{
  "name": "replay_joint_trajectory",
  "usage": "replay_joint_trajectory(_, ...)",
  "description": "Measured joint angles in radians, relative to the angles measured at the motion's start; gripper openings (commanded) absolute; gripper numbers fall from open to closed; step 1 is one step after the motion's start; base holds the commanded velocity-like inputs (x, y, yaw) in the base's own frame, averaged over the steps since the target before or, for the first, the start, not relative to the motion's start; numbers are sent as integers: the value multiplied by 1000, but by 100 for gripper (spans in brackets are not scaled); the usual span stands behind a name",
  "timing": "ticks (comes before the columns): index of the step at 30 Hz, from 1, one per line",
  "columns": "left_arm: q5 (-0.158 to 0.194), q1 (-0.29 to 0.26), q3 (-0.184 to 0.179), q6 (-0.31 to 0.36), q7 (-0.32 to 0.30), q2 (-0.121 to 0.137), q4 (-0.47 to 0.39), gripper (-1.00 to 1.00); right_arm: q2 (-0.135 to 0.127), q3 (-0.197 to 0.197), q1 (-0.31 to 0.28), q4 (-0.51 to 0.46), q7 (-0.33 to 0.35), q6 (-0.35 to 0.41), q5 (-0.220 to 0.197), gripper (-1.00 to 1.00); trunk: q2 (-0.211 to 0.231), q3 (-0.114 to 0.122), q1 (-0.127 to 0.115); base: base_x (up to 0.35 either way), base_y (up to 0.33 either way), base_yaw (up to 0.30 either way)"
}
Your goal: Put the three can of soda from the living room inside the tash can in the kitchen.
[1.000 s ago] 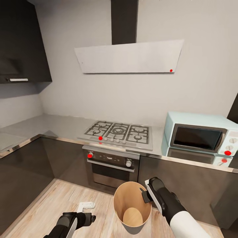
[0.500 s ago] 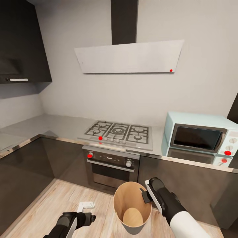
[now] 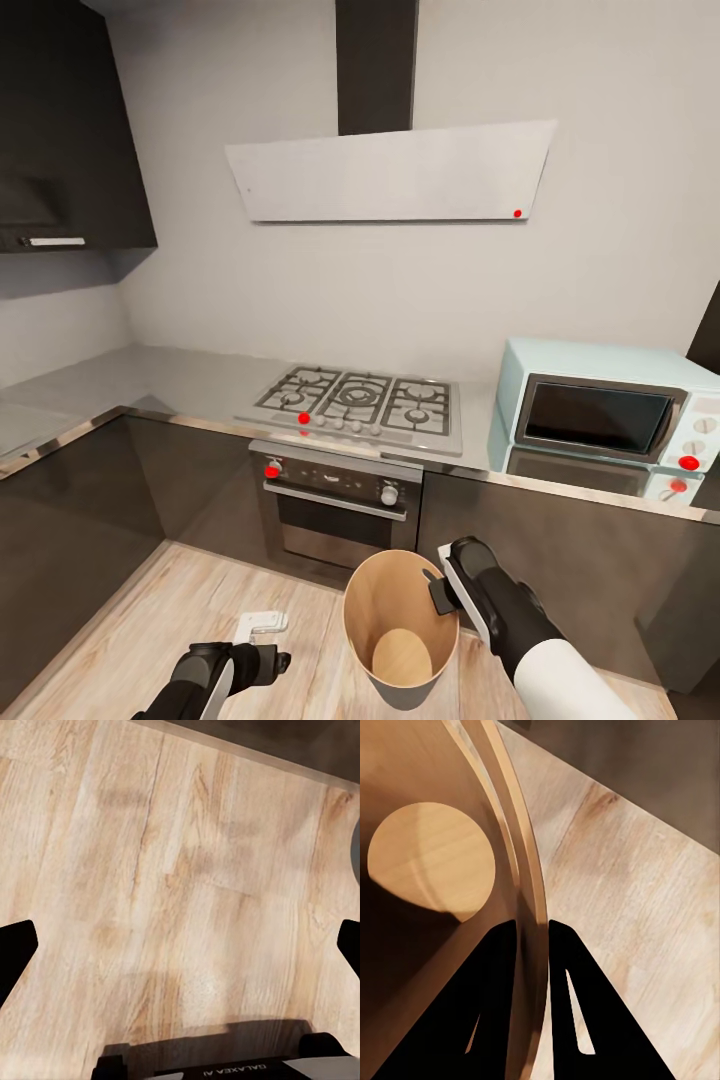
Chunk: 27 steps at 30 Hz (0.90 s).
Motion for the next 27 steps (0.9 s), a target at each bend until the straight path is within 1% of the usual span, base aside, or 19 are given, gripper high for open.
replay_joint_trajectory(7,0,0,0,-2,-2,0,1,100,3,0,0,0,0,0,0,-100,0,0,0,0,0,-7)
replay_joint_trajectory(15,0,1,-2,-37,0,0,2,100,5,0,0,0,0,-1,-1,-100,0,0,0,0,0,-20)
replay_joint_trajectory(21,-1,1,-3,-42,0,0,2,100,-1,-5,4,4,0,-13,-1,-100,0,0,0,0,0,-3)
replay_joint_trajectory(23,-1,1,-3,-43,1,0,2,100,-13,-9,15,6,1,-36,-11,-100,0,0,0,0,0,0)
replay_joint_trajectory(24,-1,2,-2,-44,1,0,2,100,-25,-11,28,7,3,-63,-21,-100,0,0,0,0,0,0)
replay_joint_trajectory(27,-1,2,-1,-44,2,0,1,100,-42,-13,52,9,2,-98,4,-100,0,0,0,0,0,0)
